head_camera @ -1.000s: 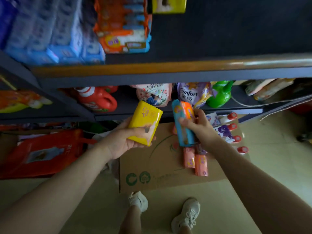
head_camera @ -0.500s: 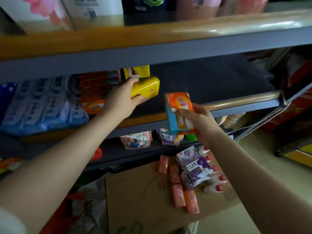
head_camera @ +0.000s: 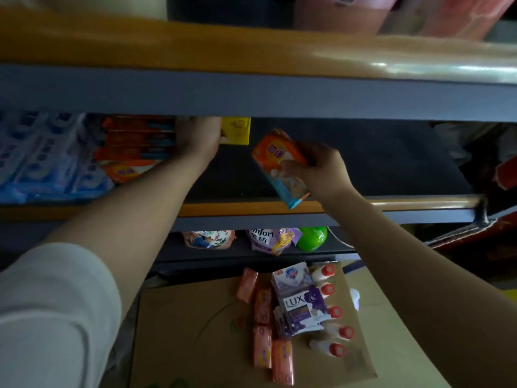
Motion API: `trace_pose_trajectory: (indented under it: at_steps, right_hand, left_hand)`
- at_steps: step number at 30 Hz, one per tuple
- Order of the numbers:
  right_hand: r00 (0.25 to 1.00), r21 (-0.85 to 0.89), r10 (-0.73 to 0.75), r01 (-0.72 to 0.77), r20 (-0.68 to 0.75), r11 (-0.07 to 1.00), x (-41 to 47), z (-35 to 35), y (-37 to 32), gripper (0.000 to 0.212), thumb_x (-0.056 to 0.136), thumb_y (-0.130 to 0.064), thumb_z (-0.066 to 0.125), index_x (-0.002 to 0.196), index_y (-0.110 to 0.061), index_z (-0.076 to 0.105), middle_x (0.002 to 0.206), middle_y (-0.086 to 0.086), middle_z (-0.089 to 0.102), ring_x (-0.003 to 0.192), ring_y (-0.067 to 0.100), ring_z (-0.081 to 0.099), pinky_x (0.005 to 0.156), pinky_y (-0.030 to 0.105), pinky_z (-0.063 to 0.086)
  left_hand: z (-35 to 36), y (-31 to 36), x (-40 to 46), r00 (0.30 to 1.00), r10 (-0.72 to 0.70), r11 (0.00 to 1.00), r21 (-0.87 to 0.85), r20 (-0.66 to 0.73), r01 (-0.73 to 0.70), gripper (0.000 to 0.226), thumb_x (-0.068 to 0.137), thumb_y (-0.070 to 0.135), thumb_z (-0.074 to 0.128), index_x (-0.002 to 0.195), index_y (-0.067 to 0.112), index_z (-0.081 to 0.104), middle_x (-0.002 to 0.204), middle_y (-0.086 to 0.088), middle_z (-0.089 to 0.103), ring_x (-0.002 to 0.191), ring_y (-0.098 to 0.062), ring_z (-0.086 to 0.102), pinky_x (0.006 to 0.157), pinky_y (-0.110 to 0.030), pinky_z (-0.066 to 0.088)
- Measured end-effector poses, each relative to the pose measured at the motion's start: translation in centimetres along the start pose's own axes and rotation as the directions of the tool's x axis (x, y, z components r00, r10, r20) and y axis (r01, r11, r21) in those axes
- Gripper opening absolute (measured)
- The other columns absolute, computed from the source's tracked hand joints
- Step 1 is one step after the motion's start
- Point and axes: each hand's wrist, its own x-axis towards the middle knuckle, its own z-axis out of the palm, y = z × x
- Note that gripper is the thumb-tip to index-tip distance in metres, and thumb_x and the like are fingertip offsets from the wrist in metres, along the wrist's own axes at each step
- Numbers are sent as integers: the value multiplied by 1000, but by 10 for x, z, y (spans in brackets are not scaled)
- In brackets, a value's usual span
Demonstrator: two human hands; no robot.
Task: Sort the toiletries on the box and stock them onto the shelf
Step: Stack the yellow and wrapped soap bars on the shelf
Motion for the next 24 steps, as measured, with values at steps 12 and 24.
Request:
trace_pose_trajectory:
  at_steps: [12, 24]
  right_hand:
    - [920, -223, -274, 340, 279, 914, -15, 33, -43, 55, 72, -21, 80, 124, -21, 60, 116, -6, 63, 105, 7, 58, 92, 17, 43]
    - [884, -356, -367, 456, 291, 816, -32, 157, -73, 51, 78, -17, 73, 125, -10, 54, 126, 17, 53, 116, 37, 43, 97, 52, 41]
  left_hand:
    - [-71, -66, -69, 876, 397, 916, 178, -272, -360, 26, 87, 3, 52, 113, 3, 59, 97, -26, 60, 85, -44, 58, 65, -39, 44]
    - [-99, -175, -95, 891, 447, 887, 93, 75, -453, 45, 95, 15, 42, 140, 19, 42, 153, 3, 27, 96, -31, 62, 71, -32, 46]
